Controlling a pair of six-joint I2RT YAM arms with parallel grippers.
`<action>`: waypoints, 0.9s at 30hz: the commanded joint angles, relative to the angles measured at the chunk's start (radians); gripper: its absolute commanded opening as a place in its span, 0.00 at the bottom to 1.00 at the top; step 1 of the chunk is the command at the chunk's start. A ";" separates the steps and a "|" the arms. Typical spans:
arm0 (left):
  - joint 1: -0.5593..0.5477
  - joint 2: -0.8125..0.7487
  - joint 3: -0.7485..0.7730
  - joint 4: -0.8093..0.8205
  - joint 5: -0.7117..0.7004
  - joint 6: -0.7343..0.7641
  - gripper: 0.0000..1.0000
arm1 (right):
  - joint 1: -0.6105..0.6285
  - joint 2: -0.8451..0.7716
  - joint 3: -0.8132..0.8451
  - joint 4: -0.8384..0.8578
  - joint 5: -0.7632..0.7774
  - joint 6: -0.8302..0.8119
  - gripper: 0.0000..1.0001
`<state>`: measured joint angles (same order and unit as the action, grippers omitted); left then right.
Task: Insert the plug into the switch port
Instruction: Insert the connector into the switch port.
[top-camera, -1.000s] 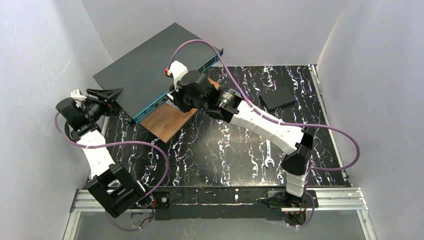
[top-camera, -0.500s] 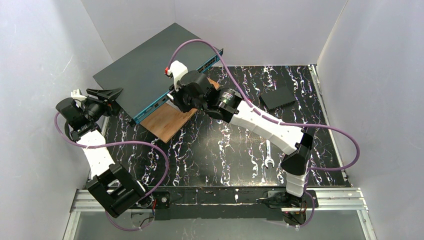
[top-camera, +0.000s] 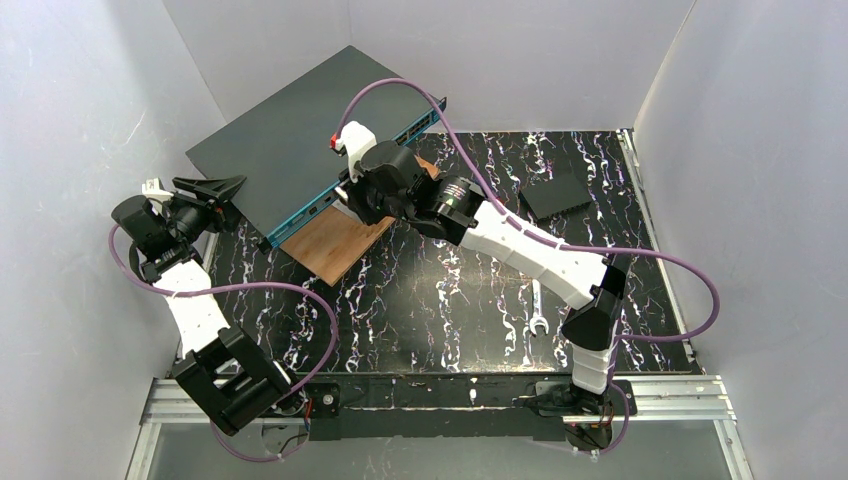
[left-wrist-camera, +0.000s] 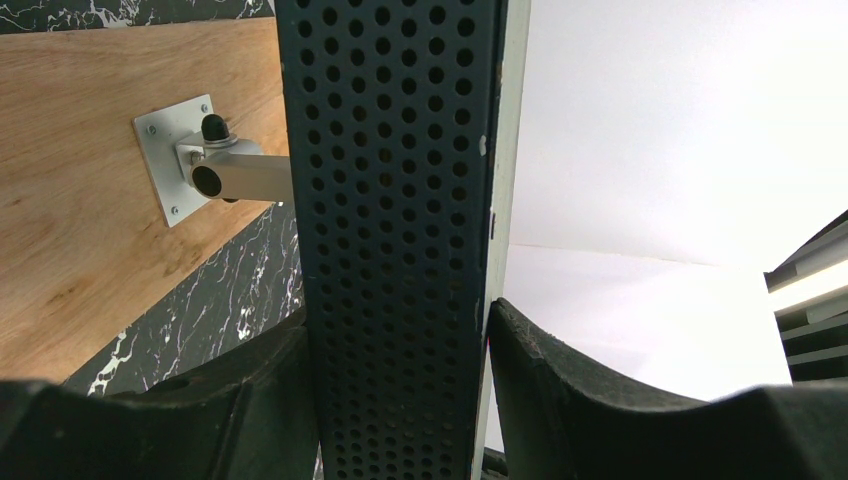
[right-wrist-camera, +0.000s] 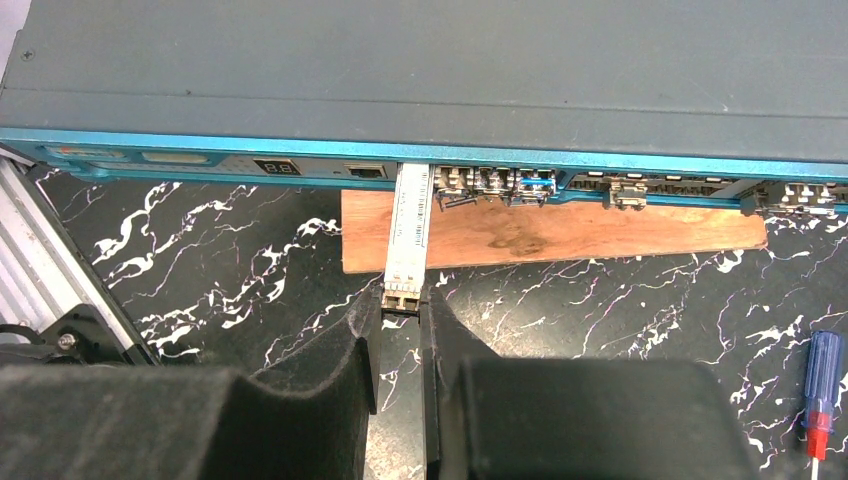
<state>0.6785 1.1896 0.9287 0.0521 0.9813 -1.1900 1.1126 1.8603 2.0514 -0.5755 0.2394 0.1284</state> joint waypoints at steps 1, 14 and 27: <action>-0.034 -0.009 0.004 -0.008 0.085 0.081 0.00 | 0.001 -0.019 0.015 0.044 0.028 0.011 0.01; -0.036 -0.007 0.004 -0.008 0.086 0.080 0.00 | 0.001 0.009 0.034 0.037 0.027 0.011 0.01; -0.038 -0.006 0.004 -0.007 0.088 0.079 0.00 | 0.001 0.030 0.054 0.033 0.021 0.011 0.01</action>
<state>0.6785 1.1896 0.9287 0.0525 0.9817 -1.1893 1.1130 1.8797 2.0541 -0.5781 0.2481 0.1284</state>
